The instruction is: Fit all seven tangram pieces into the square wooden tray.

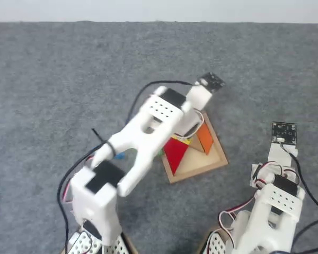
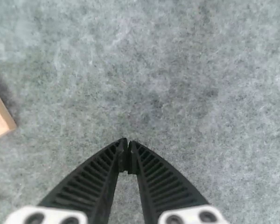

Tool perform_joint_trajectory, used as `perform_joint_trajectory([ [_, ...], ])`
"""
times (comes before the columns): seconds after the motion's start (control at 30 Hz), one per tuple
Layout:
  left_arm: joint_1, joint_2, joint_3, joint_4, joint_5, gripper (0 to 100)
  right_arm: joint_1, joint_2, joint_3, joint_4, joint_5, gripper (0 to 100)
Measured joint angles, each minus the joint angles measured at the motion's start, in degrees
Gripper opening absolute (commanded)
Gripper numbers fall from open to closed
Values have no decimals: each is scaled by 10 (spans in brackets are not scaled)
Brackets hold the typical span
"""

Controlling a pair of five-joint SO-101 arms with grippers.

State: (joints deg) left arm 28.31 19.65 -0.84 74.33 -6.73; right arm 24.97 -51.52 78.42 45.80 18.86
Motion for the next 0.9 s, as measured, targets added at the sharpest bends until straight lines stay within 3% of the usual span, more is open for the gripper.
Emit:
perform_joint_trajectory([
  [0.17,-52,-125,79,13,0,98,0,0,0,0,0,9],
  [0.37,-170,-298,245,14,-44,124,0,0,0,0,0,9],
  [0.6,-316,-326,345,-47,-120,181,-23,0,0,0,-1,9],
  [0.9,-304,-266,346,-87,-151,181,-23,0,0,0,-1,9],
])
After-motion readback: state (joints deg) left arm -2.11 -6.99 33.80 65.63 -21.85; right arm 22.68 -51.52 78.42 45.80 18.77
